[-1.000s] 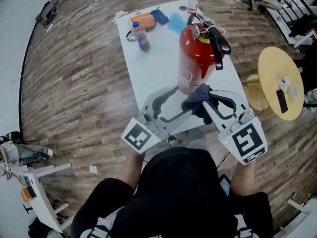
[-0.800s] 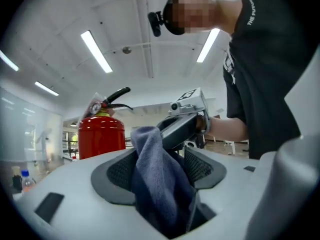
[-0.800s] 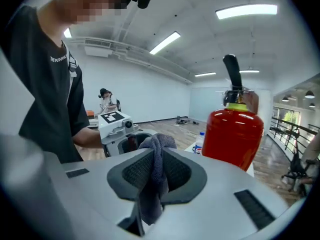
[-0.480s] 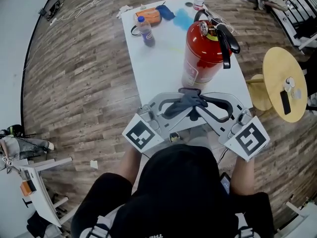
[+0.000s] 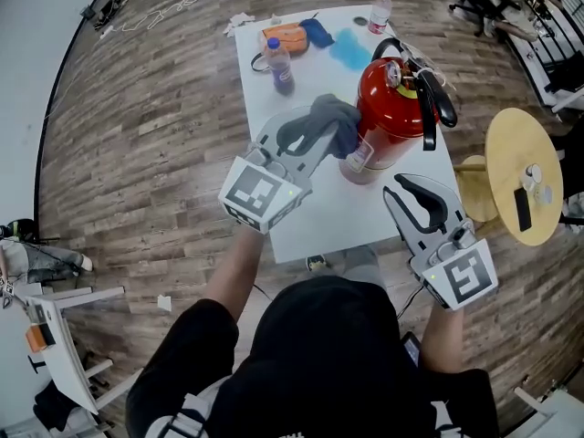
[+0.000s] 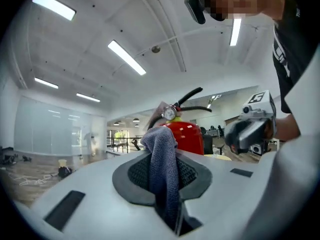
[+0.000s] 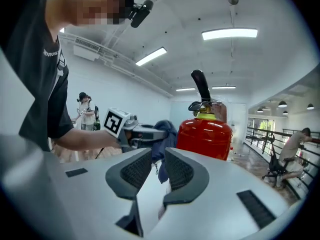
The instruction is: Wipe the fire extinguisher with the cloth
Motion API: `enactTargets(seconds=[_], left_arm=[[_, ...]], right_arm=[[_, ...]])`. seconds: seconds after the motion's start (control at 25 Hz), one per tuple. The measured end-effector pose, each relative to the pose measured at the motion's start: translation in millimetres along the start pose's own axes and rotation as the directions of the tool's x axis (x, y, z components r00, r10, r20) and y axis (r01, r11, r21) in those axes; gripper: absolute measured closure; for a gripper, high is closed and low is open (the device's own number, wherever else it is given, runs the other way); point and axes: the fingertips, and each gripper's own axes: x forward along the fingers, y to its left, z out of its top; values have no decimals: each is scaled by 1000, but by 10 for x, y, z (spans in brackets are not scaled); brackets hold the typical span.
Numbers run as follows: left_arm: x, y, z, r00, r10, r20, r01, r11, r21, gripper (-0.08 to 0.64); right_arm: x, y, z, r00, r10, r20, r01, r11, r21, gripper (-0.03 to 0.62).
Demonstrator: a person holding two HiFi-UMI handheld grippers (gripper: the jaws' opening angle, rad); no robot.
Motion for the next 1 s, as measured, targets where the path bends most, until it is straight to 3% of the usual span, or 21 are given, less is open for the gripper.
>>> enactTargets(seconds=[0.12, 0.24, 0.32, 0.44, 0.52, 0.6, 0.68, 0.84, 1.0], left_arm=[[305, 160, 389, 999, -5, 47, 1, 996, 86, 489], [599, 253, 609, 1000, -21, 17, 17, 973, 232, 489], [752, 287, 650, 998, -55, 6, 51, 965, 258, 492], [899, 399, 490, 996, -89, -20, 91, 983, 159, 499], [994, 444, 122, 985, -90, -148, 114, 979, 169, 500], [1035, 408, -393, 952, -76, -296, 146, 964, 221, 505], [978, 336, -852, 925, -95, -369, 175, 967, 188, 505], [754, 197, -1417, 922, -155, -356, 172, 985, 17, 505], [542, 77, -1799, 926, -161, -342, 130, 985, -112, 505]], right_arm=[[2, 20, 68, 1000, -5, 14, 5, 1000, 1, 505], [11, 38, 99, 999, 4, 37, -5, 1000, 29, 505], [27, 44, 30, 1000, 6, 10, -6, 1000, 17, 505], [32, 33, -130, 998, 0, -57, 2, 1000, 24, 505], [34, 39, -186, 997, -8, -82, 10, 999, 32, 505], [17, 46, -235, 995, -16, -102, 19, 999, 36, 505], [-13, 33, -304, 992, -16, -121, 22, 999, 46, 505], [-55, 25, -441, 992, -2, -128, 12, 997, 78, 505], [-30, 63, -576, 987, 12, -163, 4, 995, 97, 505]])
